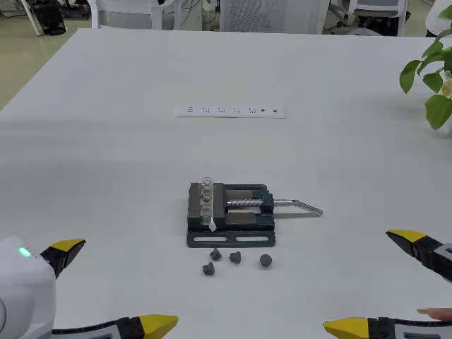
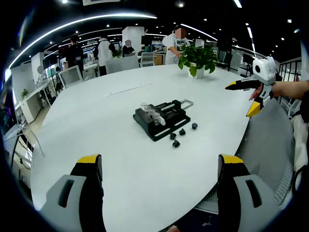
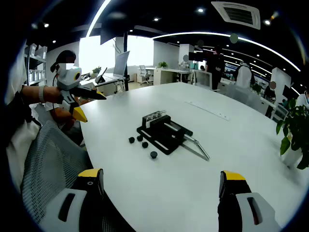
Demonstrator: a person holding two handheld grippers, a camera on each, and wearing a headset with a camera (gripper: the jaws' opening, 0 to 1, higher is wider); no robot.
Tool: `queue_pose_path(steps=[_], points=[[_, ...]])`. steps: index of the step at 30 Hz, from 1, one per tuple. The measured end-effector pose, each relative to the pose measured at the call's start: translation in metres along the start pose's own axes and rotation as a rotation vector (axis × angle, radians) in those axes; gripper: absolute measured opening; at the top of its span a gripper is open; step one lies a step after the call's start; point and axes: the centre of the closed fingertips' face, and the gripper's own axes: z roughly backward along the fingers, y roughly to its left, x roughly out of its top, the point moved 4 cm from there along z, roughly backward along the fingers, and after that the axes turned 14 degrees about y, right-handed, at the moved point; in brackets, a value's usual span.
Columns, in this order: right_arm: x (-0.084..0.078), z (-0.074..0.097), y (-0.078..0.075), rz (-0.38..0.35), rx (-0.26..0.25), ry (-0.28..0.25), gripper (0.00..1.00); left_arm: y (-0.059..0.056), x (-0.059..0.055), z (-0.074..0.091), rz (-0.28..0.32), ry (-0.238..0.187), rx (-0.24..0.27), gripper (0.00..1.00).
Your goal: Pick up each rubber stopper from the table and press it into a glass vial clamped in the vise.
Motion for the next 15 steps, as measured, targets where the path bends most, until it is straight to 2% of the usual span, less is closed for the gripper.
queue_pose_path(steps=[10,12,15], points=[[-0.001,-0.003,0.000,0.012,0.014,0.005,0.99,-0.010,0.001,-0.001,0.011,0.001,-0.012,0.99],[-0.001,-0.003,-0.001,0.019,0.016,0.005,0.99,-0.012,0.001,0.000,0.033,-0.004,-0.021,0.99],[-0.002,-0.004,-0.001,0.024,0.021,0.006,0.99,-0.013,0.001,0.003,0.033,0.000,-0.009,0.99]])
